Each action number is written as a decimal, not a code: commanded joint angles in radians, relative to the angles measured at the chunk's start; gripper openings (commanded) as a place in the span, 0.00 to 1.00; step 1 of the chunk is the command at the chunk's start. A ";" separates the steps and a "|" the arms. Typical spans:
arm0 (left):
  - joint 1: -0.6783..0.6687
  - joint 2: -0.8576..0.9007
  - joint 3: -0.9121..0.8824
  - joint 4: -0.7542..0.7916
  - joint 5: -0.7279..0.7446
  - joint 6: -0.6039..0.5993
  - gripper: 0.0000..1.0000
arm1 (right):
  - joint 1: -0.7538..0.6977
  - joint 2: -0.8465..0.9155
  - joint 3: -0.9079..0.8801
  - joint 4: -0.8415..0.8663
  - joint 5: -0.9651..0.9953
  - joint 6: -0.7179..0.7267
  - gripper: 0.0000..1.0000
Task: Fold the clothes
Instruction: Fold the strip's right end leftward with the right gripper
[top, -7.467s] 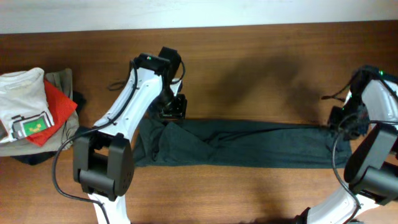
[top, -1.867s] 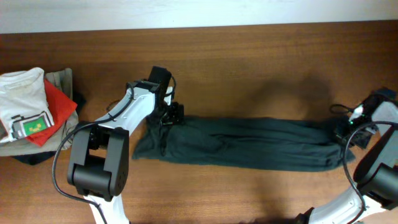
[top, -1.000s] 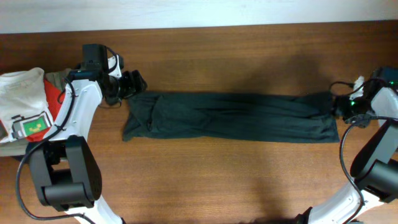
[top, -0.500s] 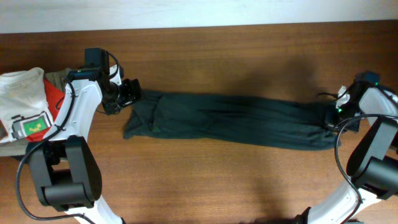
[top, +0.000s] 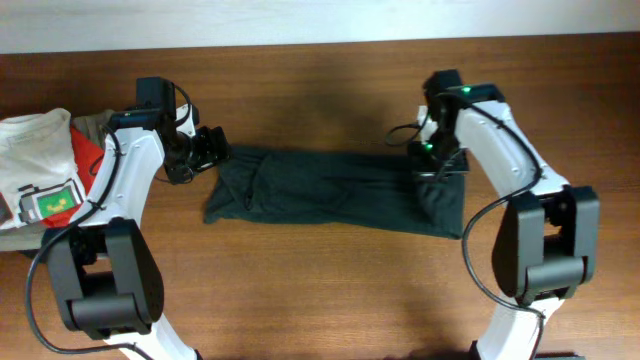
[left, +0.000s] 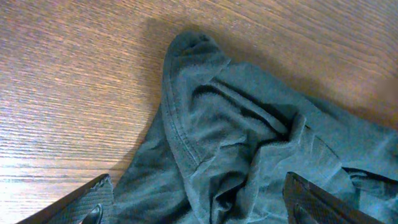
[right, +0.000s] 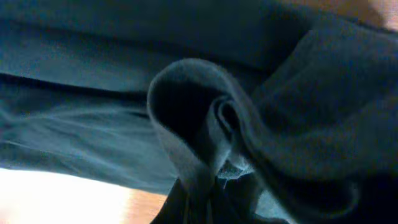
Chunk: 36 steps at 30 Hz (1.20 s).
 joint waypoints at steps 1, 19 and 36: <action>0.000 -0.010 0.003 -0.005 -0.007 0.036 0.87 | 0.063 0.006 0.007 0.025 -0.014 0.082 0.04; 0.000 -0.010 0.003 -0.013 -0.007 0.035 0.87 | 0.158 0.007 0.007 0.120 -0.183 0.072 0.72; 0.000 0.011 0.002 -0.053 -0.003 0.377 0.99 | -0.046 0.005 0.008 -0.070 0.078 0.191 0.56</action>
